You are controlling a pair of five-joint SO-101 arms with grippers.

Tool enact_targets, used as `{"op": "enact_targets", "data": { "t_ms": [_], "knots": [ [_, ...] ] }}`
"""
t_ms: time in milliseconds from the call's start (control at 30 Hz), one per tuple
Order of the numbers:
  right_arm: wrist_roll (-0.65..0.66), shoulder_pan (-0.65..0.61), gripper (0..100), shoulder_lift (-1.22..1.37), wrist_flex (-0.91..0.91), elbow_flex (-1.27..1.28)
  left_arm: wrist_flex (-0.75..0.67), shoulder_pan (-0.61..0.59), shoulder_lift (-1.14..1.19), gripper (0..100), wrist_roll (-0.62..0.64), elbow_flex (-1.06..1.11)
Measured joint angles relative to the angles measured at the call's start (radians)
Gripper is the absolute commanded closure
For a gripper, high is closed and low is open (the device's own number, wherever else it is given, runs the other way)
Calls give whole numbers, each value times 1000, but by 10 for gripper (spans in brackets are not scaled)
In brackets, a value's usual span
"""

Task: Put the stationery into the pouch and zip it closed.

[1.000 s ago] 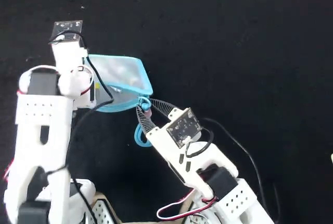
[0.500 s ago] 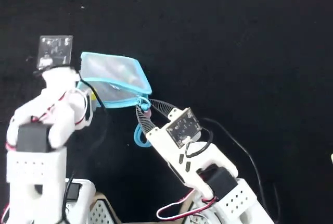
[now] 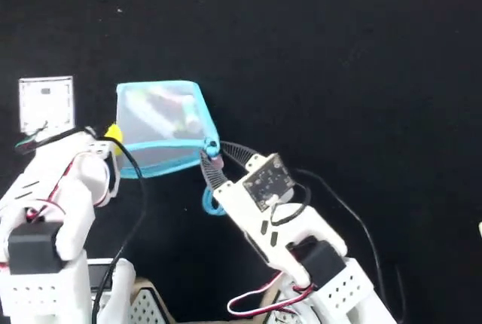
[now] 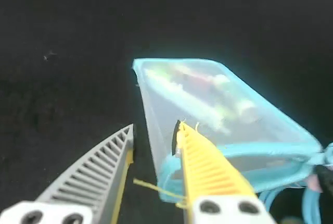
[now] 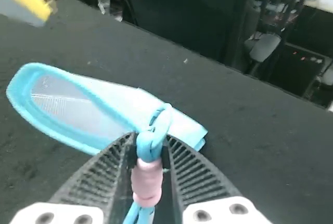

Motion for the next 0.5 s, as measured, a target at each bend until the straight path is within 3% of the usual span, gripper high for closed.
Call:
{"op": "enact_targets", "data": {
  "t_ms": [267,500],
  "knots": [
    [0,38,988,0,57,-143,-5,-9,-89,859,0,6],
    [35,40,988,107,57,-331,-101,-12,-137,859,3,150]
  ]
}}
